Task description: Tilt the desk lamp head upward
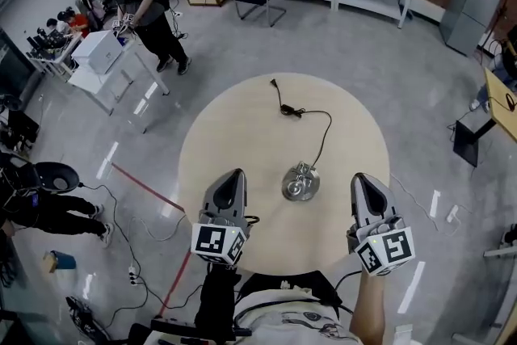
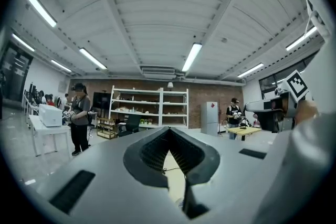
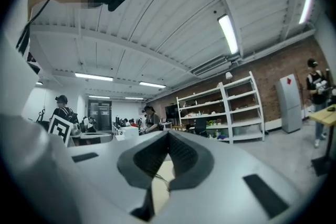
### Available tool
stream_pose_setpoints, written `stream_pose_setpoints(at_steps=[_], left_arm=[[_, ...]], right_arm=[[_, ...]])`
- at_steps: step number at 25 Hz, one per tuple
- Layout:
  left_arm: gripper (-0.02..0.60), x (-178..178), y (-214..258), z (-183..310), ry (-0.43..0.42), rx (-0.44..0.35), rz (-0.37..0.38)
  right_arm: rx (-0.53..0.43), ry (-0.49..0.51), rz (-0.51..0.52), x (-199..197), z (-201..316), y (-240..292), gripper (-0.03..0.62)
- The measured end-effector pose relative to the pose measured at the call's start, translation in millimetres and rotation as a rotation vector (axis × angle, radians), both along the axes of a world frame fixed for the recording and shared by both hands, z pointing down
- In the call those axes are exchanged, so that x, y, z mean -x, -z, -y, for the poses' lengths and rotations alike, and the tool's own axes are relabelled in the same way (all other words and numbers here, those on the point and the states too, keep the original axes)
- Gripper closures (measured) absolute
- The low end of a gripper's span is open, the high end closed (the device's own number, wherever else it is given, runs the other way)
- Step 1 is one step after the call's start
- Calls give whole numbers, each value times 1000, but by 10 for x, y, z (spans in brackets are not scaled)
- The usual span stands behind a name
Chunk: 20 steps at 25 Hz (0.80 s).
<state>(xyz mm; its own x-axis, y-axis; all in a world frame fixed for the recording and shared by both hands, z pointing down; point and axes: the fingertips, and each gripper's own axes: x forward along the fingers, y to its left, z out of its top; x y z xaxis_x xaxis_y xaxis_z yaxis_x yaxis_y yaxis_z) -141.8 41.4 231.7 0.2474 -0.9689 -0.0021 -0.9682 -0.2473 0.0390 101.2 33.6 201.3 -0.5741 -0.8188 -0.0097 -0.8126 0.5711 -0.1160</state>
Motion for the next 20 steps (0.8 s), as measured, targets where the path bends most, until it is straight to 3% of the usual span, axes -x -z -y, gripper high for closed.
stream_pose_setpoints(at_steps=[3,8,20], left_arm=[[591,-105,167,-79,-8,6,-18],[591,-66,446,-99,-37,0,14],[591,-44,698,-97,-83,-28,46]], right_arm=[[1,-5,-34,194,-117,42,589],[2,49,-49,527,-252,182,589],[-27,2,-26,632,-255,406,591]])
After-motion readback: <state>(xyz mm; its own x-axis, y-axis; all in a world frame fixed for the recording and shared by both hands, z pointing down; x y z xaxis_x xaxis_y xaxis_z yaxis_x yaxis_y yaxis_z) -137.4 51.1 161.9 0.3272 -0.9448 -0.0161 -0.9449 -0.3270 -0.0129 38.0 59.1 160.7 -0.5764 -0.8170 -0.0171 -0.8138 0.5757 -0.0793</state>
